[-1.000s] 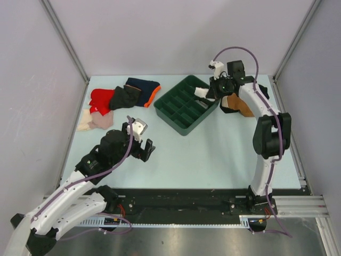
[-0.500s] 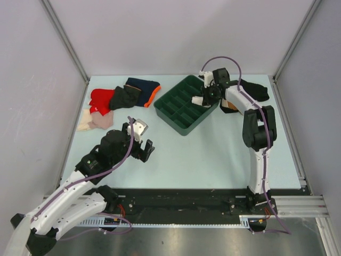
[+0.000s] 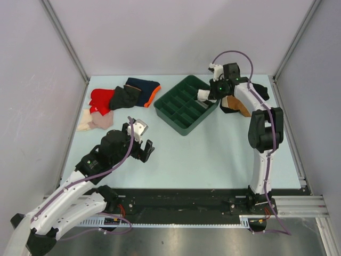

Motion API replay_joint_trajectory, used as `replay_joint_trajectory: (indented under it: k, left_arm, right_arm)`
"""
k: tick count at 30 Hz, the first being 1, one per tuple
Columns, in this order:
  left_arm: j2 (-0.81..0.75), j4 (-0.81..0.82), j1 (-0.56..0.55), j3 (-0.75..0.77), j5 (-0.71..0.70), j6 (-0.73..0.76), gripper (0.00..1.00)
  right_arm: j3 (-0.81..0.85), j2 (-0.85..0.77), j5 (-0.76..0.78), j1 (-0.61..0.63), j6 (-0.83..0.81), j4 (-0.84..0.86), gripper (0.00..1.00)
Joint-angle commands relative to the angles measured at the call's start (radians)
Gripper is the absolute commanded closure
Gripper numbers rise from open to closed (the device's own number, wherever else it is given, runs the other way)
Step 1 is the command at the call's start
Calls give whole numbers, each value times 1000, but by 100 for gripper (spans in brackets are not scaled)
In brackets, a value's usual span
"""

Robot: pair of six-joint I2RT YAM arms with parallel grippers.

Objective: Roll the underwear
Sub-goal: Place the underwear in the storage box.

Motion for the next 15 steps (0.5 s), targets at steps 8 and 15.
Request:
replay_joint_trajectory:
  k: [8,15]
  left_arm:
    - [-6,8,9,-3,-12,10,10]
    - [-8,7,9,-3,-7,13,10]
  right_arm:
    - [-105,-145,-19,70,43,93,100]
    - [-134,-102,71,122,27,110,100]
